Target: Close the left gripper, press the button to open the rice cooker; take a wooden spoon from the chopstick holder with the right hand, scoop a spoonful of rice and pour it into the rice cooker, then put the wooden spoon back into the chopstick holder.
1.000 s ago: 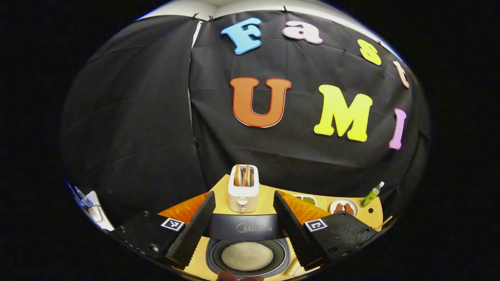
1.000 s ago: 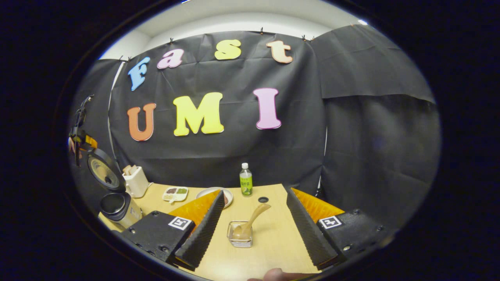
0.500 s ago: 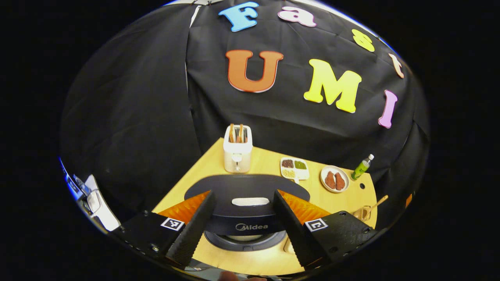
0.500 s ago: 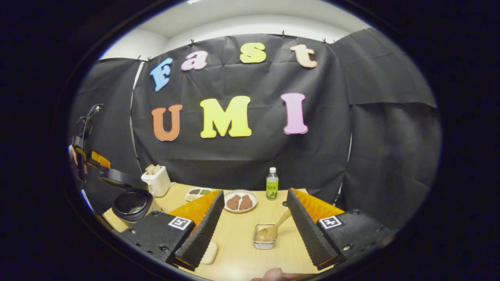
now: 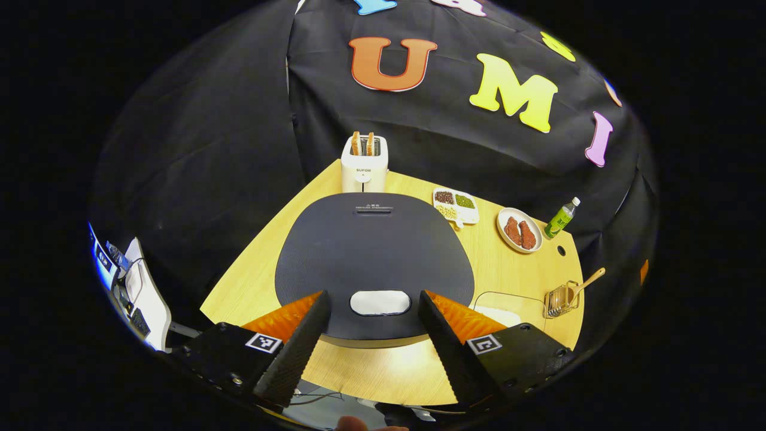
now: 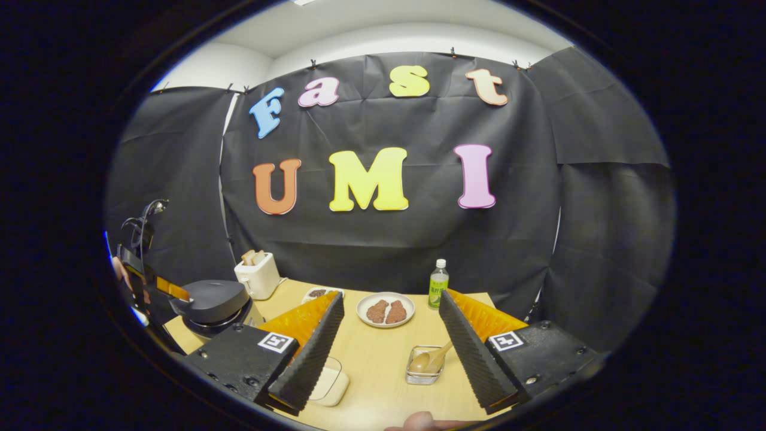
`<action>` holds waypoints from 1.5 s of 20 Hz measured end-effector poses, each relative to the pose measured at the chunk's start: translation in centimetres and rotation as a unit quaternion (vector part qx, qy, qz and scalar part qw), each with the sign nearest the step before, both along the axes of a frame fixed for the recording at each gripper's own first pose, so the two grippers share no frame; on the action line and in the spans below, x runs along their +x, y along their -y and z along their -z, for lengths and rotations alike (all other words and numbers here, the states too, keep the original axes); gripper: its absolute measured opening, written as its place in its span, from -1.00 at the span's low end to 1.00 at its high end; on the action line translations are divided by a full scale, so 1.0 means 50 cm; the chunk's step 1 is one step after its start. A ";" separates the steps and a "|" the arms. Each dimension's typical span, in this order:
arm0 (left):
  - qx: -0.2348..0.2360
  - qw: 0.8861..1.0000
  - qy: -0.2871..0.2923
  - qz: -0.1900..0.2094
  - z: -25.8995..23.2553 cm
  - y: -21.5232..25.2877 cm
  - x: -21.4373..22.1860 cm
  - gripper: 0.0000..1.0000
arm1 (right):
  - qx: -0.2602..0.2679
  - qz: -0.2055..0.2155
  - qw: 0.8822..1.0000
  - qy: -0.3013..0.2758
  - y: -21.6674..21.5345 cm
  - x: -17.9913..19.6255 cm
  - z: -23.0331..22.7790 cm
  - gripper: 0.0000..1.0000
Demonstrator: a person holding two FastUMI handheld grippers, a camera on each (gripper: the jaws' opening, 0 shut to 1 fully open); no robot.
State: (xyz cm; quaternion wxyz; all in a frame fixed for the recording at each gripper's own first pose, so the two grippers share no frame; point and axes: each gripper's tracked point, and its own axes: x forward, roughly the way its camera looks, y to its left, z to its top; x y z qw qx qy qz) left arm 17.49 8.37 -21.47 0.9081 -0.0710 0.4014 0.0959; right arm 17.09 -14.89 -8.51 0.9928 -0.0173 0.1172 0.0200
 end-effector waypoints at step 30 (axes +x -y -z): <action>0.006 0.999 0.049 -0.002 -0.003 0.035 -0.077 0.91 | 0.034 -0.009 0.998 0.058 -0.102 -0.044 -0.100 0.87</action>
